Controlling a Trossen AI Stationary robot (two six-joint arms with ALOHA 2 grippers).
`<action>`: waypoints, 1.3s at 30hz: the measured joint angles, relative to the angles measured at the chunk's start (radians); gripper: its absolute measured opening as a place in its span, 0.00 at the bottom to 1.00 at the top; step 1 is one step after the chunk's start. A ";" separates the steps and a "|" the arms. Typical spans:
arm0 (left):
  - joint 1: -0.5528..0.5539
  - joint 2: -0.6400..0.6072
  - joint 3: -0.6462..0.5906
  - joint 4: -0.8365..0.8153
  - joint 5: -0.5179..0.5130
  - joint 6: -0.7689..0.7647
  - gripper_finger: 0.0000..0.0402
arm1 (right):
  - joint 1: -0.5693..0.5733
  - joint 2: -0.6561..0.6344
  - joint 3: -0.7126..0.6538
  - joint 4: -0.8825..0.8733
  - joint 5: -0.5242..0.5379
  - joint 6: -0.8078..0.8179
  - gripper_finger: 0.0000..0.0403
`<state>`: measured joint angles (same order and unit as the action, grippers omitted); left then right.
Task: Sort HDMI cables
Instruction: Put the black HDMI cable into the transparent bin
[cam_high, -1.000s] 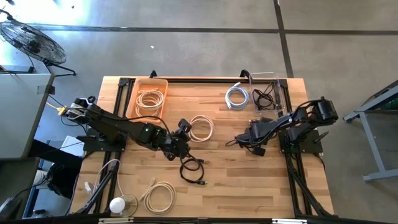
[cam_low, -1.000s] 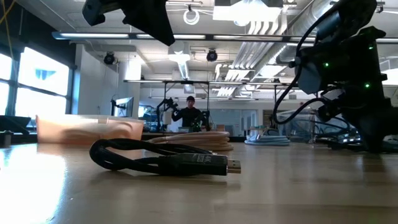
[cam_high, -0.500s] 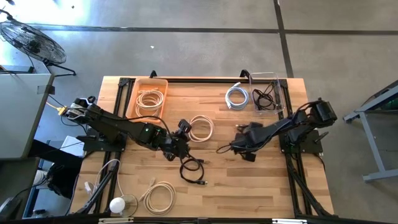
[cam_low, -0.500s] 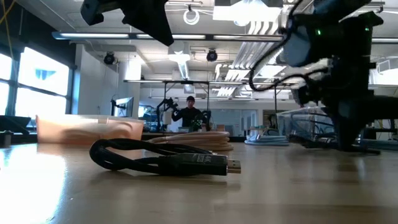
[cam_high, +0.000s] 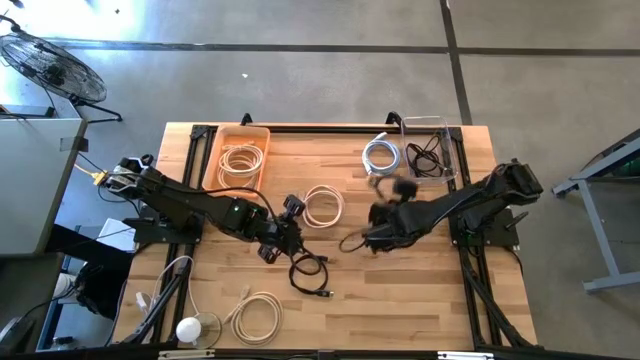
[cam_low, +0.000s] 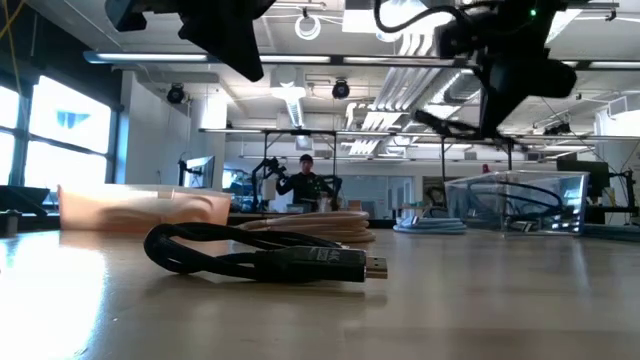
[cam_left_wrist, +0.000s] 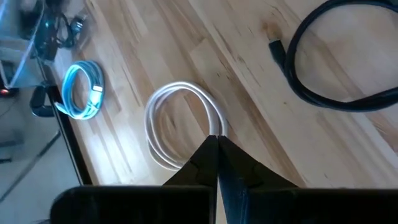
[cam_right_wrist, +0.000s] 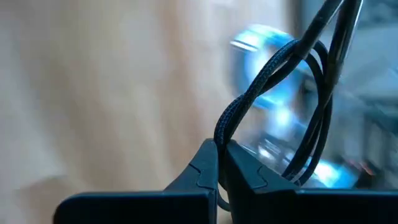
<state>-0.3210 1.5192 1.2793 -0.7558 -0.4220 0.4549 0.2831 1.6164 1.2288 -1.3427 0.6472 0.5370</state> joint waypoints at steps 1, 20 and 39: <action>0.000 0.000 0.000 -0.007 0.002 -0.008 0.00 | -0.007 -0.001 0.026 -0.073 0.028 0.050 0.00; 0.000 0.004 0.001 -0.104 -0.033 -0.064 0.31 | -0.147 -0.249 -0.113 -0.148 -0.007 0.187 0.00; 0.001 0.053 -0.001 -0.009 -0.156 -0.067 0.62 | -0.429 -0.407 -0.199 0.119 -0.055 -0.043 0.01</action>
<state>-0.3202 1.5722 1.2782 -0.7645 -0.5780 0.3877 -0.1462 1.2091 1.0294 -1.2234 0.5918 0.4944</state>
